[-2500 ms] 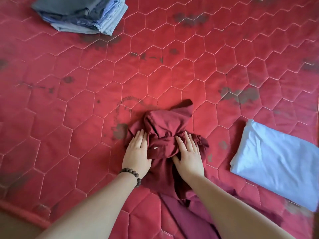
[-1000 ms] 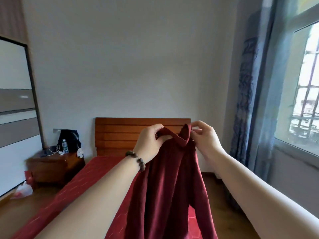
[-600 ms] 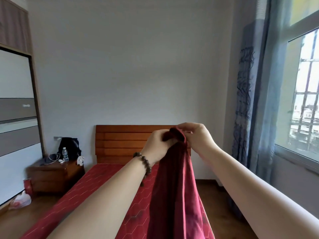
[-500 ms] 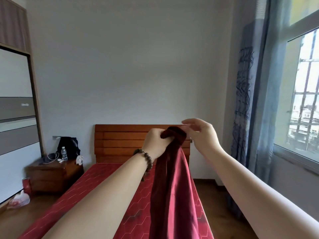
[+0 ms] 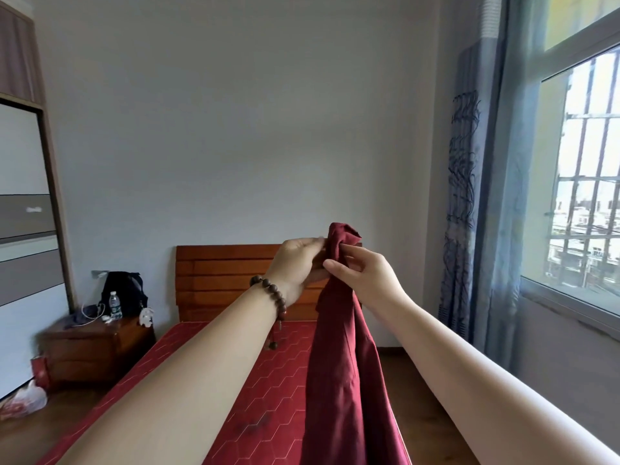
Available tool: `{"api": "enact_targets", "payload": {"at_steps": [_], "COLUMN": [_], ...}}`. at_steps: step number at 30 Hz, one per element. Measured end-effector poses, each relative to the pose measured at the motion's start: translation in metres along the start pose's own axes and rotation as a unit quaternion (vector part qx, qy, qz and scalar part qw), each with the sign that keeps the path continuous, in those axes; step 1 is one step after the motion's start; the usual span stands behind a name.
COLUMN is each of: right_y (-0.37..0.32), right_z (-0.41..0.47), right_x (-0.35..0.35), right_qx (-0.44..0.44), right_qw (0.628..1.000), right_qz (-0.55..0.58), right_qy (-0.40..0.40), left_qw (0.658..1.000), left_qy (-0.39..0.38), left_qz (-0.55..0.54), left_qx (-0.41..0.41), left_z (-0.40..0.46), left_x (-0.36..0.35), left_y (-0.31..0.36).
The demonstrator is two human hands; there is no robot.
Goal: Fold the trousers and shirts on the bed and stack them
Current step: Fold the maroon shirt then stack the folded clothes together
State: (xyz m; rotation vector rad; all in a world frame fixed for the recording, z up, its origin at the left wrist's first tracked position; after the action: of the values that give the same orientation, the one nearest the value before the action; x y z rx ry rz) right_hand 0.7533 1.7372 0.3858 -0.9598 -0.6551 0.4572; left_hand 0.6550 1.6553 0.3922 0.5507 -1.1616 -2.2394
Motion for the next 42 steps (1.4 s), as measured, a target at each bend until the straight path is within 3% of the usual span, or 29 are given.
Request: {"api": "enact_targets", "payload": {"at_steps": [4, 8, 15, 19, 24, 29, 33, 35, 39, 42], "right_y": [-0.003, 0.0, 0.003, 0.006, 0.003, -0.004, -0.007, -0.007, -0.005, 0.0], "right_z": [0.002, 0.006, 0.024, 0.037, 0.044, 0.043, 0.043, 0.045, 0.048, 0.051], "right_x": [0.004, 0.01, 0.047, 0.065, 0.066, 0.066, 0.066, 0.069, 0.076, 0.074], "right_qx": [0.018, -0.013, -0.024, -0.026, -0.022, 0.001, 0.008, 0.014, 0.029, 0.025], "right_qw": [0.999, 0.997, 0.999, 0.997, 0.993, 0.991, 0.99, 0.988, 0.993, 0.994], "right_qz": [0.044, 0.078, 0.004, -0.073, -0.118, -0.132, -0.13, -0.131, -0.109, -0.104], "right_qy": [0.022, 0.01, 0.023, 0.027, 0.001, 0.008, -0.058, -0.078, -0.042, -0.02], "left_qw": [0.998, 0.976, 0.948, 0.95, 0.922, 0.905, 0.865, 0.876, 0.953, 0.966], "left_qy": [0.007, 0.037, 0.044, 0.005, -0.042, -0.009, 0.004, -0.026, -0.097, -0.108], "left_qz": [0.05, 0.185, 0.292, 0.294, 0.371, 0.401, 0.469, 0.454, 0.269, 0.225], "left_qx": [-0.048, -0.105, -0.119, -0.104, -0.103, -0.142, -0.177, -0.161, -0.1, -0.074], "left_z": [-0.001, 0.003, 0.012, 0.014, 0.012, 0.009, 0.011, 0.013, 0.011, 0.008], "left_x": [0.003, 0.012, 0.048, 0.063, 0.068, 0.076, 0.087, 0.093, 0.097, 0.099], "left_y": [0.007, 0.019, 0.026, 0.028, 0.026, 0.037, 0.049, 0.049, 0.039, 0.032]}}
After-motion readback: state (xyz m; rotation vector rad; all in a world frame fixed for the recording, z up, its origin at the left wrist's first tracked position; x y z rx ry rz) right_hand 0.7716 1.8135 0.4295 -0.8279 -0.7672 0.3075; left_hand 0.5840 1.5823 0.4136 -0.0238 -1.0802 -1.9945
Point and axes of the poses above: each hand's wrist, its own z-axis towards the middle knuckle, its own x-axis out of the back of the hand, y = z × x, the point moved 7 cm from there along z, towards the middle knuckle, and after that the axes turned 12 degrees about -x, right-handed, at the moved point
